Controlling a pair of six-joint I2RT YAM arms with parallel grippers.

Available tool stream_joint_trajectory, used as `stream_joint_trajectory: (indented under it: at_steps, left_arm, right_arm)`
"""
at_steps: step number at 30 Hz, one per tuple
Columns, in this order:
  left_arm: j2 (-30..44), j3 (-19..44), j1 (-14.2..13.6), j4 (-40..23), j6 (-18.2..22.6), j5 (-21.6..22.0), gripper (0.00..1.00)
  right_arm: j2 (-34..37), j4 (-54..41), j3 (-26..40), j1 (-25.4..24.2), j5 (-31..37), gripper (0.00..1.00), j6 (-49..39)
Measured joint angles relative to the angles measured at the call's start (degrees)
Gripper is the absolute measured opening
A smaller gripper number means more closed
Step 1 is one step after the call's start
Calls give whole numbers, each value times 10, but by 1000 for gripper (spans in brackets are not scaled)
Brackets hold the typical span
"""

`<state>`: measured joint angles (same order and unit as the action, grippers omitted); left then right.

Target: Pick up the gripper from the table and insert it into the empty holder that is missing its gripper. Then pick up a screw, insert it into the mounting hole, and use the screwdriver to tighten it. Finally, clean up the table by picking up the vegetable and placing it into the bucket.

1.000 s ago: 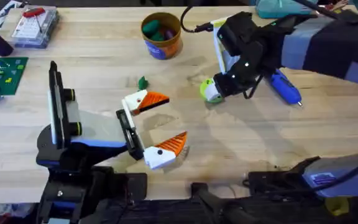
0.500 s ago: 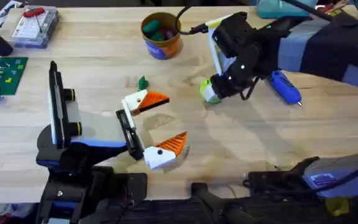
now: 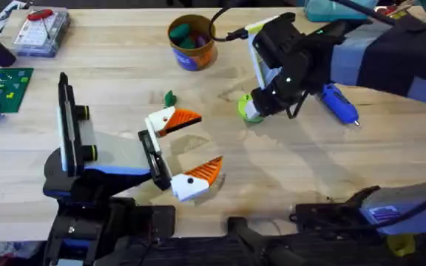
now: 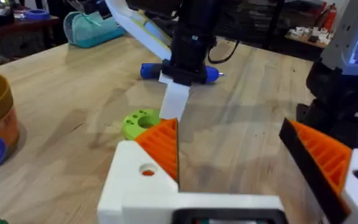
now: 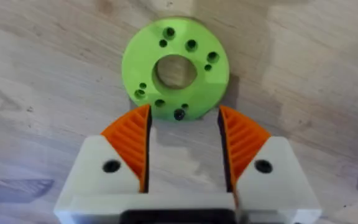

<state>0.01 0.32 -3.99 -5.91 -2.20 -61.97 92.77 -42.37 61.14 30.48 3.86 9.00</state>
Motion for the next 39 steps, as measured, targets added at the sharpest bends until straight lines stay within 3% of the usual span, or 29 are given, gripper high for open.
stream_joint_trajectory:
  at_steps: [22, 39]
  left_arm:
    - [0, 0, 0, 0, 0, 0, 987]
    - [0, 0, 0, 0, 0, 0, 986]
  right_arm:
    - [9, 0, 2, 0, 4, 245, 0]
    - [9, -11, 2, 0, 4, 198, 0]
